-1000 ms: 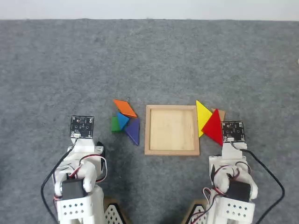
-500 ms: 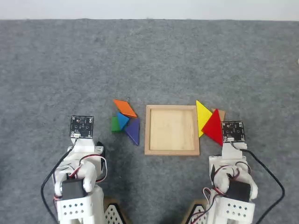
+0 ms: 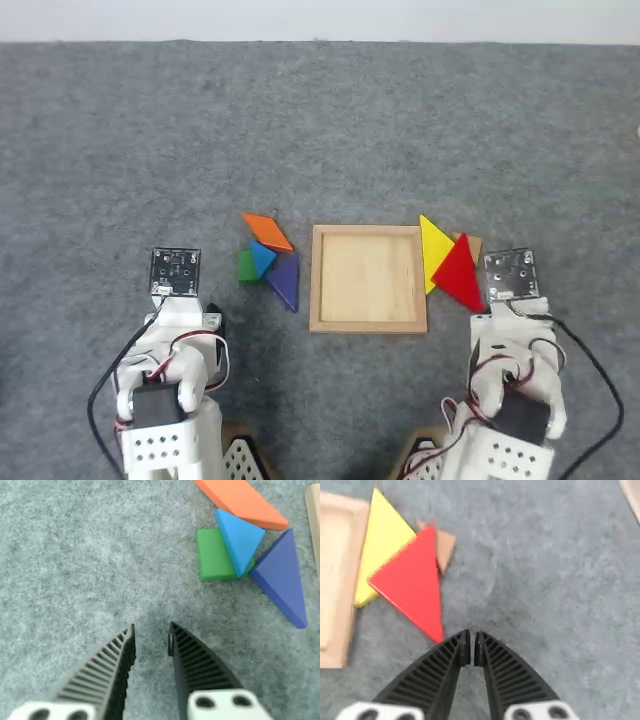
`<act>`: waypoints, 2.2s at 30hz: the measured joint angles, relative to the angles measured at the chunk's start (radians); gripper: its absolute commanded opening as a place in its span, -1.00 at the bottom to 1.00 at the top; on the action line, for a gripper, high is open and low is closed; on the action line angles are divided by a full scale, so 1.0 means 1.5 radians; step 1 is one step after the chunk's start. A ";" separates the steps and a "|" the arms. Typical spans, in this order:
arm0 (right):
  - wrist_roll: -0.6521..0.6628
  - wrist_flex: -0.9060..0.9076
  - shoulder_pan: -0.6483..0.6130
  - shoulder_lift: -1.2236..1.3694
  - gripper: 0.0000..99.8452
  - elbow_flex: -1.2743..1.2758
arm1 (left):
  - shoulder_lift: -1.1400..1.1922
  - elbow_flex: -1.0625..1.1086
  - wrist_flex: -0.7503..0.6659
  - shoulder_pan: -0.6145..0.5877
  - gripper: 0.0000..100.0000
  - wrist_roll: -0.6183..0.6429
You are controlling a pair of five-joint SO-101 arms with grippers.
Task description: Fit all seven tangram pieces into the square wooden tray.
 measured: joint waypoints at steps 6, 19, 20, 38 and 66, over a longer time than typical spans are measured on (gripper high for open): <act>0.000 0.005 -0.045 0.129 -0.92 -0.098 | 0.000 0.000 0.000 0.000 -0.80 0.000; -0.133 -0.065 -0.257 0.923 -0.46 -0.529 | 0.000 0.000 0.000 0.000 -0.80 0.000; -0.150 -0.069 -0.272 0.971 -0.46 -0.549 | 0.000 0.000 0.000 0.000 -0.80 0.000; -0.256 -0.072 -0.213 1.190 -0.46 -0.621 | 0.000 0.000 0.000 0.000 -0.80 0.000; -0.299 -0.056 -0.235 1.171 -0.45 -0.704 | 0.000 0.000 0.000 0.000 -0.80 0.000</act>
